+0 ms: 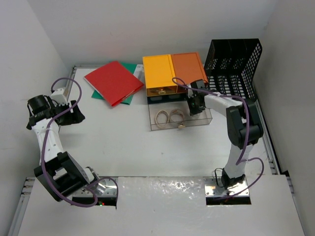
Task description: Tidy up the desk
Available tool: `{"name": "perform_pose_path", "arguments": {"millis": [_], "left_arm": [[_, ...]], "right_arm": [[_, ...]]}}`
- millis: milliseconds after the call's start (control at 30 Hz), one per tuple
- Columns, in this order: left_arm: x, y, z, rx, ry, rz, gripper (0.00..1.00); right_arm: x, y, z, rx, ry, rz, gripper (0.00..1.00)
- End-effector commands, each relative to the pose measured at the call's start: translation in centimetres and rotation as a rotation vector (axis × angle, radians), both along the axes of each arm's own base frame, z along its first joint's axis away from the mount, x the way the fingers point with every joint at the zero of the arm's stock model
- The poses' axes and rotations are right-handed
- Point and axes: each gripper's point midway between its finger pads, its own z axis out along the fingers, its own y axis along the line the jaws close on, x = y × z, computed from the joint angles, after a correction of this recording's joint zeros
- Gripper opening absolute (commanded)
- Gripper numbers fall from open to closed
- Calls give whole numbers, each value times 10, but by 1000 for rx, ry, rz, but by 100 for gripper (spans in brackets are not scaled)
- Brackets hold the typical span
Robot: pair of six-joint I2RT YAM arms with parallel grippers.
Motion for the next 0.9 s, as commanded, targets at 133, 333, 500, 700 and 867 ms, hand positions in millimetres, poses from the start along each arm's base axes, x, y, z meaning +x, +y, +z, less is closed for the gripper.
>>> {"name": "perform_pose_path", "arguments": {"millis": [133, 333, 500, 700, 867], "left_arm": [[4, 2, 3, 10, -30, -16, 66], [3, 2, 4, 7, -28, -15, 66], [4, 2, 6, 6, -32, -18, 66], [4, -1, 5, 0, -33, -29, 65], [1, -5, 5, -4, -32, -50, 66]], "right_arm": [[19, 4, 18, 28, -79, -24, 42], [18, 5, 51, 43, -134, -12, 55], [14, 13, 91, 80, -222, 0, 59], [-24, 20, 114, 80, -318, -25, 57], [-70, 46, 99, 175, -386, 10, 0]]}}
